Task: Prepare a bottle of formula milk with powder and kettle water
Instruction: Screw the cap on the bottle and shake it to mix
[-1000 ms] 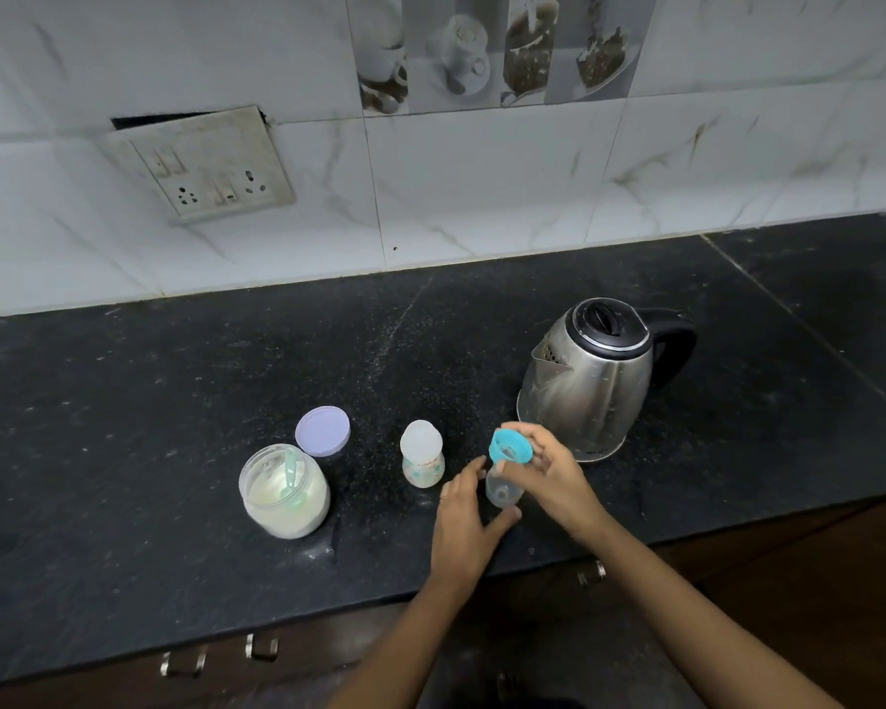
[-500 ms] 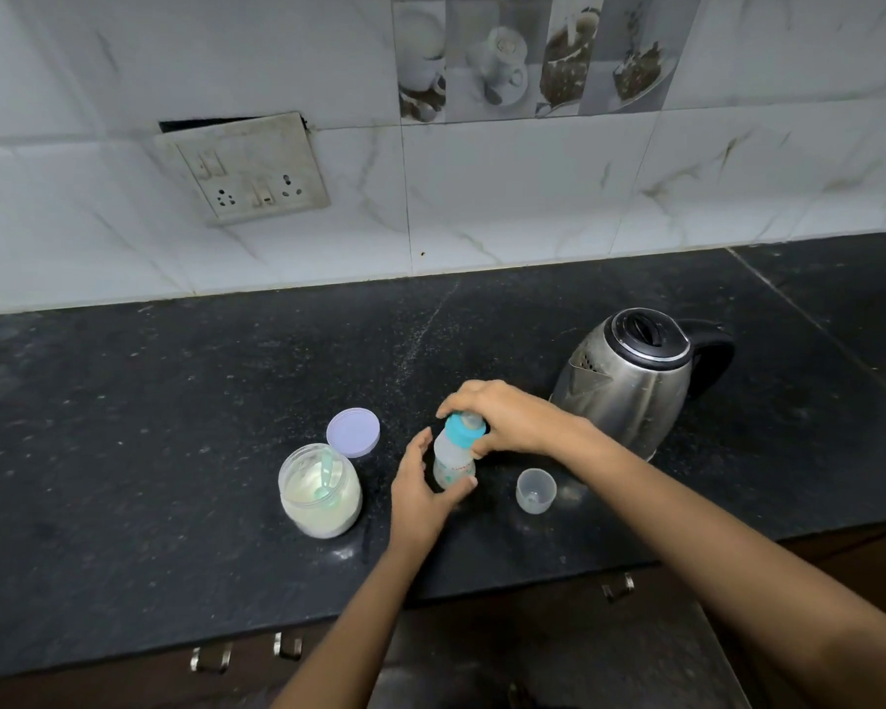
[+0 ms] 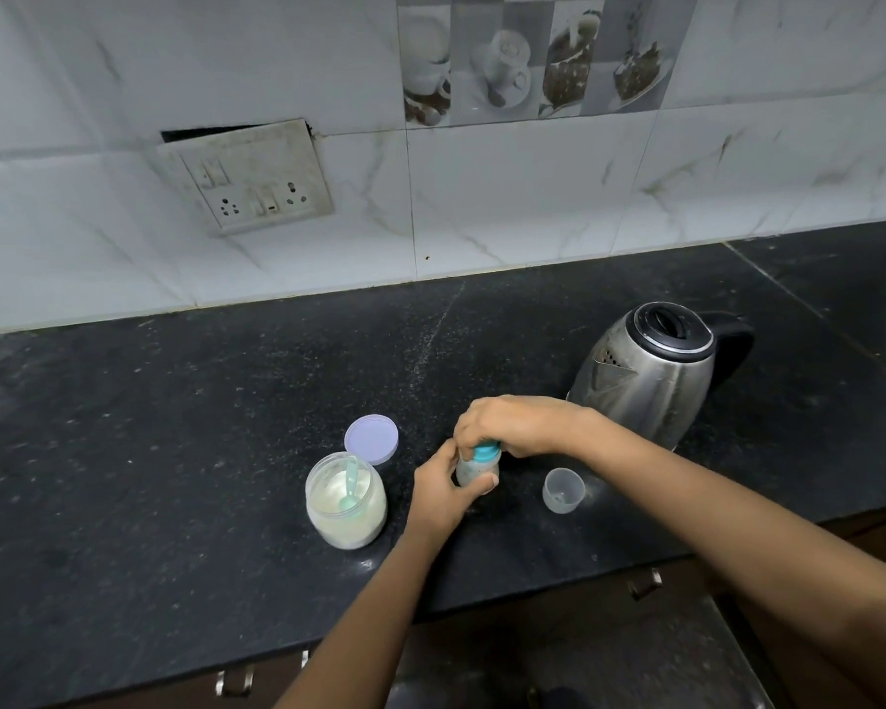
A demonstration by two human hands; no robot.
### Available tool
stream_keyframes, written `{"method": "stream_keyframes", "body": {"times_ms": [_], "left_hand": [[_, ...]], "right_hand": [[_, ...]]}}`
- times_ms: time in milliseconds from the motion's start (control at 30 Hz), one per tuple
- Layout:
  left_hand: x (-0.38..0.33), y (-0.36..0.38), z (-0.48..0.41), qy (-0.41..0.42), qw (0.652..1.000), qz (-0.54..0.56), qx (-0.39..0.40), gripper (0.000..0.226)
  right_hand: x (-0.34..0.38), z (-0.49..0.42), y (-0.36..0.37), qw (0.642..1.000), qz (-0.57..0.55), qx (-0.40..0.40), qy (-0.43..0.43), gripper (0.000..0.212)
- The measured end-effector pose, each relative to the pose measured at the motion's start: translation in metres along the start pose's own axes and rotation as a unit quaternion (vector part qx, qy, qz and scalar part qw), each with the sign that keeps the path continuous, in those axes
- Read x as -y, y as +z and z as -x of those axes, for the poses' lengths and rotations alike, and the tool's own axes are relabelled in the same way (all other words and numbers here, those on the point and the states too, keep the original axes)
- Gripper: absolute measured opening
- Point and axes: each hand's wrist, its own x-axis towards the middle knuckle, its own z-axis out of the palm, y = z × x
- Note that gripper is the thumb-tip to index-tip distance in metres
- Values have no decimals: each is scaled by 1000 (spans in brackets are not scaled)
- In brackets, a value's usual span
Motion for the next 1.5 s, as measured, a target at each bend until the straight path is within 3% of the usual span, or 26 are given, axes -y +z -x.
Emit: {"method": "stream_keyframes", "body": {"times_ms": [133,300,567,667,900,1167,1267,1367,1433,1500], "left_hand": [[-1,-3,0,6,1000,1,14,49],[-4,-4,2,11,1000,10,12,49],[0,-5,1,22,999,-16,25,52],[-3,-6,1,18,999,-22,24,49],[-7,-11,0,16,998,-41,34,48],[-8,-10,1,2,999,-38,30,49],[-7,-10,2,6,999,-39,32,48],[-6,-11,2,0,999,-42,28,54],[-6,-12,2,8,999,-29,35,56],[-7,-12,2,4,999,-30,39,57]], "right_hand": [[-2,-3,-1,1000,6,23,8,41],[2,-8,-10,987,-78,28,141,50],[21,-22,-1,965,-57,-12,254,33],[19,-22,-3,969,-59,-5,240,33],[12,-6,-2,996,2,13,85,37],[19,-14,-2,990,76,33,118,37],[31,-17,-4,970,28,-12,242,41],[27,-8,-9,909,-184,4,375,68],[13,5,-17,886,-261,65,377,70],[1,17,-16,910,-258,33,324,70]]}}
